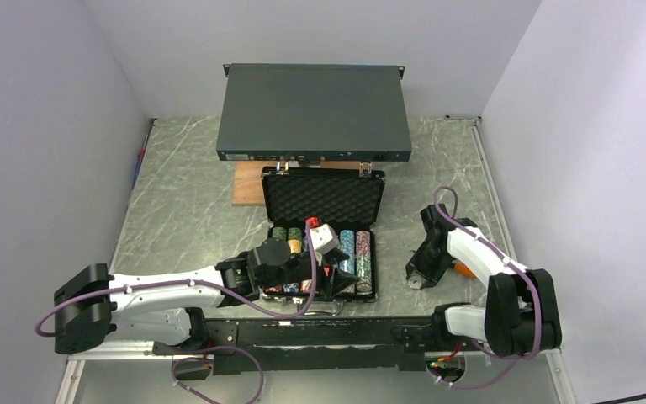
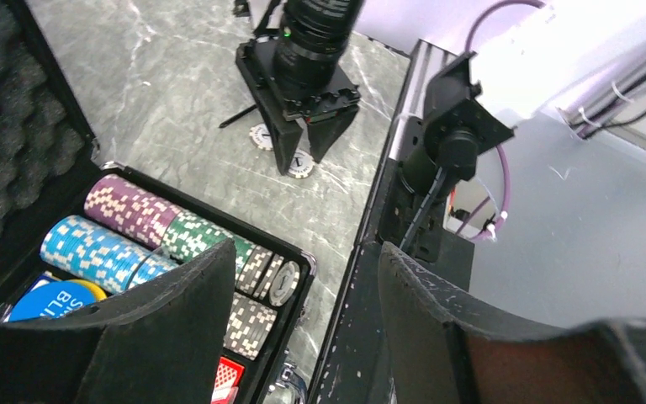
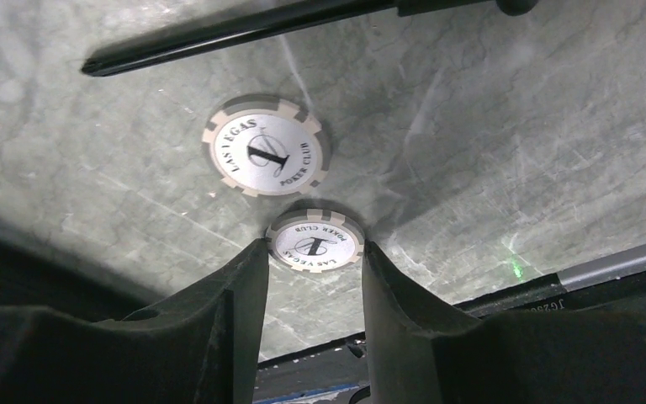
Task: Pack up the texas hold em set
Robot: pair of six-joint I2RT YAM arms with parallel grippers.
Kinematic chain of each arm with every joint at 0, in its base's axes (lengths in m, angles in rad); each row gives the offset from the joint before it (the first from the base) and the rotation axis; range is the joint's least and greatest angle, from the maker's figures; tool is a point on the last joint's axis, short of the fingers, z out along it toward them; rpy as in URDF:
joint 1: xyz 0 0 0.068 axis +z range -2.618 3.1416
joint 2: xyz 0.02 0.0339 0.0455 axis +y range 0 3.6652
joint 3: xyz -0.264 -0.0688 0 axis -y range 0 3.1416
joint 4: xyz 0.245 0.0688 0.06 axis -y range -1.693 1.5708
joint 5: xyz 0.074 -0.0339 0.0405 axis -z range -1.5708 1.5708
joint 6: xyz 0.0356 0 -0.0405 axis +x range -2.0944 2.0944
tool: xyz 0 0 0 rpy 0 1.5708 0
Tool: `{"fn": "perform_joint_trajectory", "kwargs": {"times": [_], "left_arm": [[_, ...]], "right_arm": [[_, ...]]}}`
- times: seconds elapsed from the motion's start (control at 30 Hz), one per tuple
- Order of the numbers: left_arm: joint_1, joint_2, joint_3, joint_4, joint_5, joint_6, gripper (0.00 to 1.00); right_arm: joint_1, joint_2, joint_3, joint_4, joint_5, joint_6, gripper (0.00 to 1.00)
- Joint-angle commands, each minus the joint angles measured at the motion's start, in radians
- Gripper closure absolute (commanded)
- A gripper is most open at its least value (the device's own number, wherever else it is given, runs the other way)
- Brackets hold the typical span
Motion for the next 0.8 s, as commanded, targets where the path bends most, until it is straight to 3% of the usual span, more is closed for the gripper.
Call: {"fn": "perform_joint_trajectory", "kwargs": {"times": [0.0, 0.2, 0.53, 0.77], "left_arm": [[0.013, 0.037, 0.001, 0.031, -0.13, -0.095, 0.33], [0.058, 0.142, -0.033, 0.217, -0.179, -0.207, 0.28], [0.152, 0.46, 0.022, 0.699, 0.027, -0.313, 0.32], [0.156, 0.641, 0.168, 0.708, 0.095, -0.35, 0.34]], "right_arm": [[0.007, -0.059, 0.03, 0.005, -0.014, 0.017, 0.76], [0.006, -0.103, 0.11, -0.051, -0.086, 0.009, 0.78], [0.009, -0.137, 0.267, -0.066, -0.269, 0.042, 0.81], [0.022, -0.14, 0.316, -0.072, -0.321, 0.051, 0.84]]}}
